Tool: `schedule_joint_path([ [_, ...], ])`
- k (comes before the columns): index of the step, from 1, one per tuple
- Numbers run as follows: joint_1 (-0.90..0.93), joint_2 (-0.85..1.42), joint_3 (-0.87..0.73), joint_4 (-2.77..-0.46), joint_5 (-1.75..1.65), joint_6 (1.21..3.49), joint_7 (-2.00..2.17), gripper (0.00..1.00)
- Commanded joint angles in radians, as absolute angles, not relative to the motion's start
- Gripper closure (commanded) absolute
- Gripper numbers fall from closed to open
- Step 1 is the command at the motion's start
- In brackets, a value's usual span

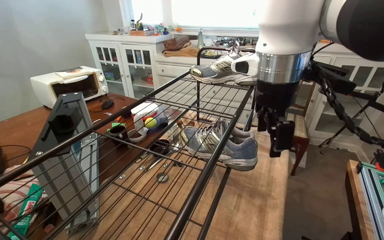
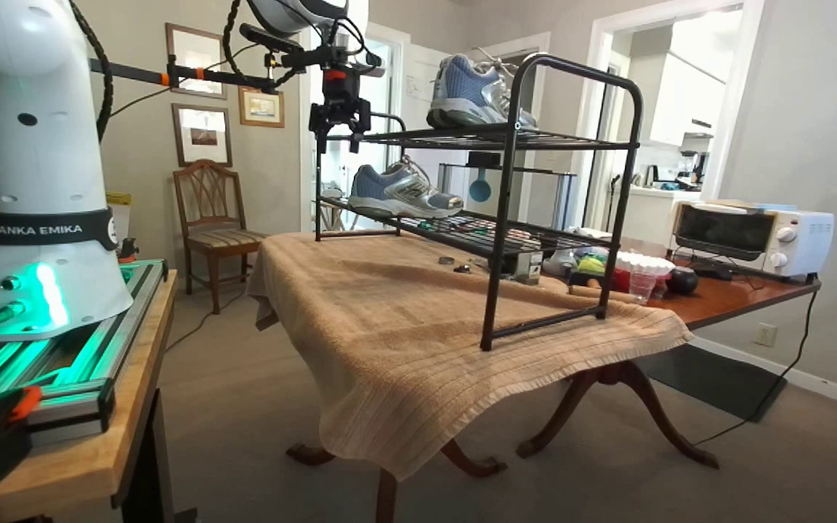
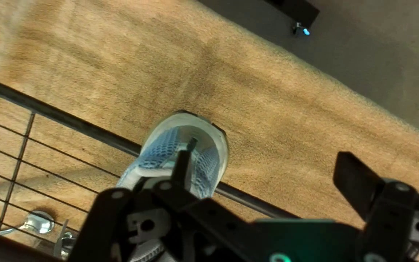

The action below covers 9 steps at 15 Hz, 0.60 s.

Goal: Place the left sneaker on the topmost shelf.

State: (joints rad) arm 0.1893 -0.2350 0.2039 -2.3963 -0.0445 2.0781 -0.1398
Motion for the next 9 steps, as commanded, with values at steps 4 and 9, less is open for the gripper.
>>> schedule_joint_path([
  [4, 0.199, -0.221, 0.237, -2.464, -0.295, 2.175, -0.137, 0.00],
  [9, 0.197, -0.209, 0.248, -2.515, -0.430, 2.335, -0.126, 0.00],
])
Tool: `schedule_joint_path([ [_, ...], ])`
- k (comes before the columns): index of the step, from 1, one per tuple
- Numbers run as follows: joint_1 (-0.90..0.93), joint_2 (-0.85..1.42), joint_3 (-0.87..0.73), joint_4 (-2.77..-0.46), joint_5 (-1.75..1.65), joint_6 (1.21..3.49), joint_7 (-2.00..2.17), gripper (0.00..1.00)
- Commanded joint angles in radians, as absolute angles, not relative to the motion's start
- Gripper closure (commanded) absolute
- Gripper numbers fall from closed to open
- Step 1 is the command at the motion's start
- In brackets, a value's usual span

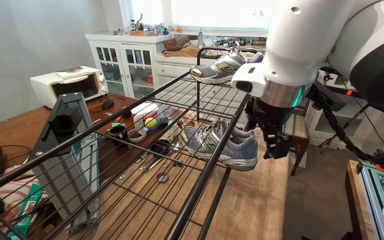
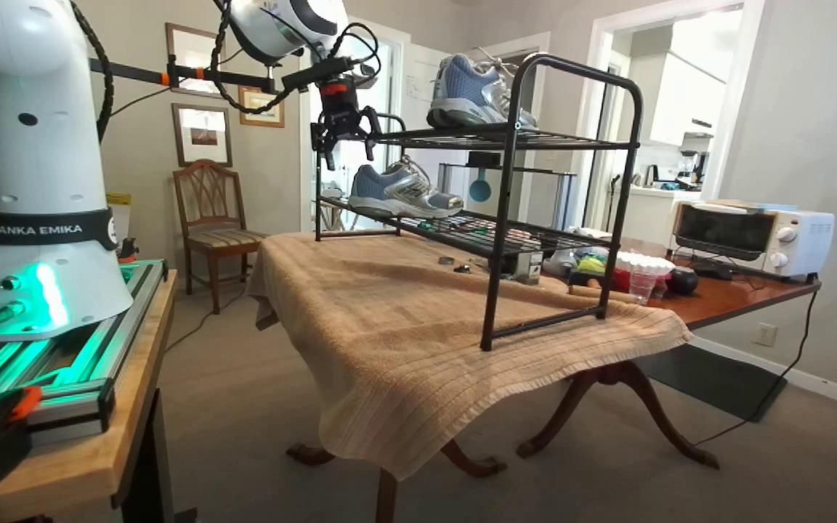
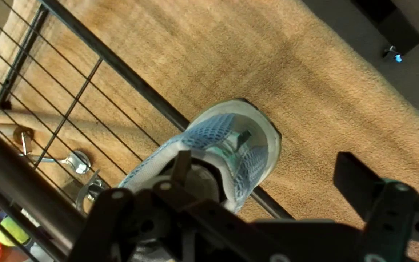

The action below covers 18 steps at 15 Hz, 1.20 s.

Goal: Place the left sneaker on the topmost shelf.

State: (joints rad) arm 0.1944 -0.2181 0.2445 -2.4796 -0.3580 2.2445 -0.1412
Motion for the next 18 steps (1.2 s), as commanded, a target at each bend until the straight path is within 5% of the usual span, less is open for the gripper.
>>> schedule_joint_path([
  [1, 0.198, -0.208, 0.248, -2.524, -0.444, 2.362, -0.129, 0.00],
  [6, 0.195, -0.196, 0.250, -2.554, -0.491, 2.425, -0.135, 0.00],
  [8, 0.195, -0.195, 0.252, -2.555, -0.501, 2.429, -0.126, 0.26],
  [17, 0.198, -0.163, 0.264, -2.499, -0.435, 2.325, -0.016, 0.95],
  [18, 0.196, -0.154, 0.268, -2.485, -0.417, 2.294, 0.040, 0.97],
])
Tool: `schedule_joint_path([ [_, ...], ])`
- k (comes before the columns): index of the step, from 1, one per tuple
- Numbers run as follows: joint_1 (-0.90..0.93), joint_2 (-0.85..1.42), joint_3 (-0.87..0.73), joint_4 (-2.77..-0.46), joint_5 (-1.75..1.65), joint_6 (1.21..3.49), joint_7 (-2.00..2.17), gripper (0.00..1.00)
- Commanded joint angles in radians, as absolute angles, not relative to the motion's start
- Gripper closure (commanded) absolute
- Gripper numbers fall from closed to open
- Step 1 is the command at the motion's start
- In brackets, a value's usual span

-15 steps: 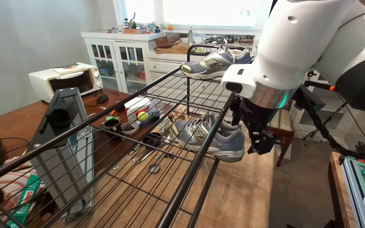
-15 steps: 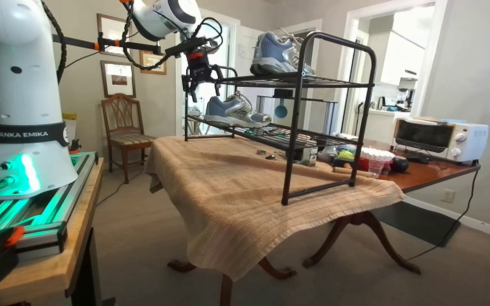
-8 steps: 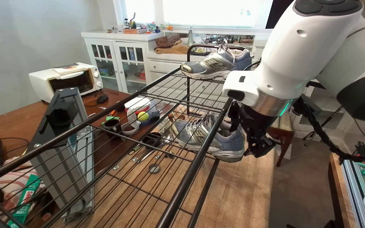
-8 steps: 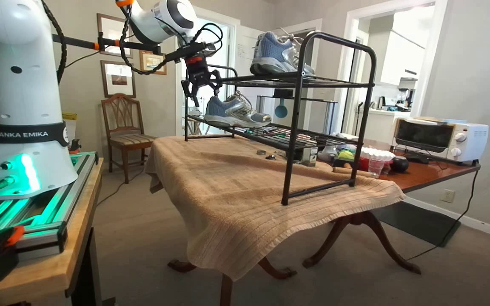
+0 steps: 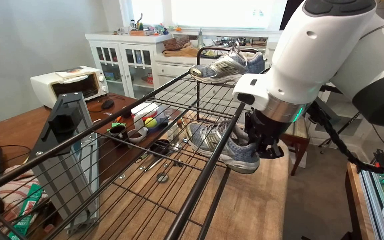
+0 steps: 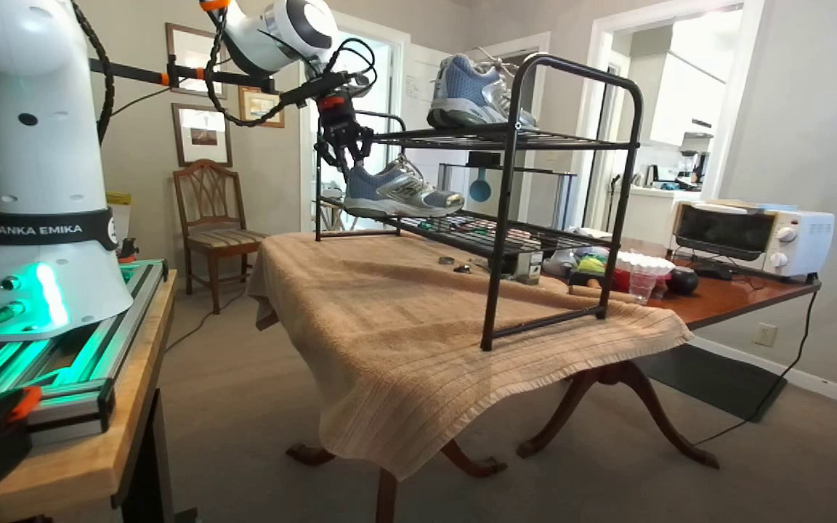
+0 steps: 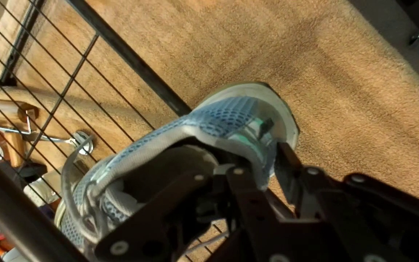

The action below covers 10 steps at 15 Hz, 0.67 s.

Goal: Place the left sneaker on the topmost shelf.

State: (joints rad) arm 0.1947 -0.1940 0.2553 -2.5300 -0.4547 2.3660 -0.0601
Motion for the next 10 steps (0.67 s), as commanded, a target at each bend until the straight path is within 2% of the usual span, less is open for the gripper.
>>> schedule_joint_path([
  [1, 0.194, -0.144, 0.271, -2.472, -0.404, 2.267, 0.084, 0.96],
  [3, 0.195, -0.120, 0.271, -2.445, -0.371, 2.221, 0.154, 1.00],
  [5, 0.197, -0.099, 0.267, -2.416, -0.323, 2.173, 0.212, 0.97],
  [10, 0.204, -0.078, 0.256, -2.364, -0.152, 2.111, 0.293, 0.97],
])
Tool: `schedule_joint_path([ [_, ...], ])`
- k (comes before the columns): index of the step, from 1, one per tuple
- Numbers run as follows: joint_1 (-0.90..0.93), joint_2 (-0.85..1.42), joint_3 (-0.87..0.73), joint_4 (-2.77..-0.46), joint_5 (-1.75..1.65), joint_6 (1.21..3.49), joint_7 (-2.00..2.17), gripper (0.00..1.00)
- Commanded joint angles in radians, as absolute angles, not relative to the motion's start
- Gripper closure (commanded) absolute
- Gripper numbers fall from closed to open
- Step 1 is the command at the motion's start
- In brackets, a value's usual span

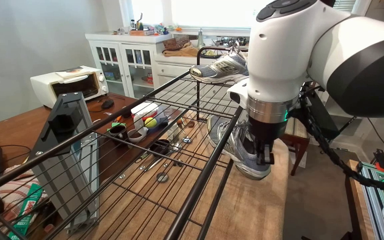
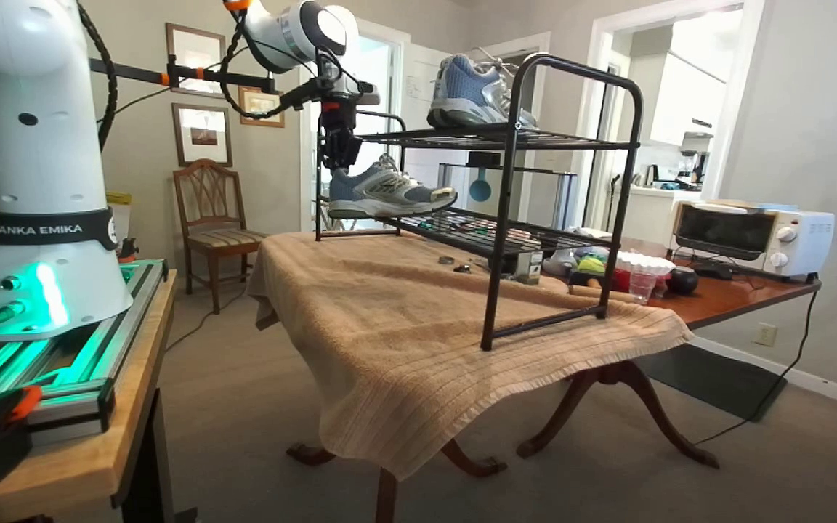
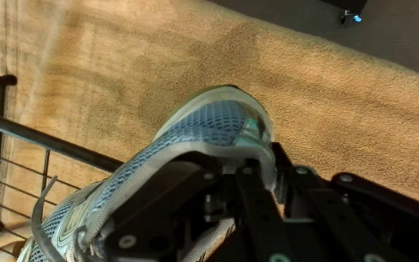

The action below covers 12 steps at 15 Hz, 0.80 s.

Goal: Place the left sneaker on the topmost shelf.

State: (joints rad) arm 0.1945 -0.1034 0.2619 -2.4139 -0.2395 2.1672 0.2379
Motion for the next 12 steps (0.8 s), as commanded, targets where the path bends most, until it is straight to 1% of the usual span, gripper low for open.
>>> schedule_joint_path([
  [1, 0.204, -0.078, 0.254, -2.356, -0.115, 2.099, 0.314, 0.97],
  [5, 0.198, -0.107, 0.249, -2.337, -0.011, 2.067, 0.441, 0.97],
  [12, 0.196, -0.155, 0.259, -2.334, 0.042, 2.013, 0.724, 0.97],
])
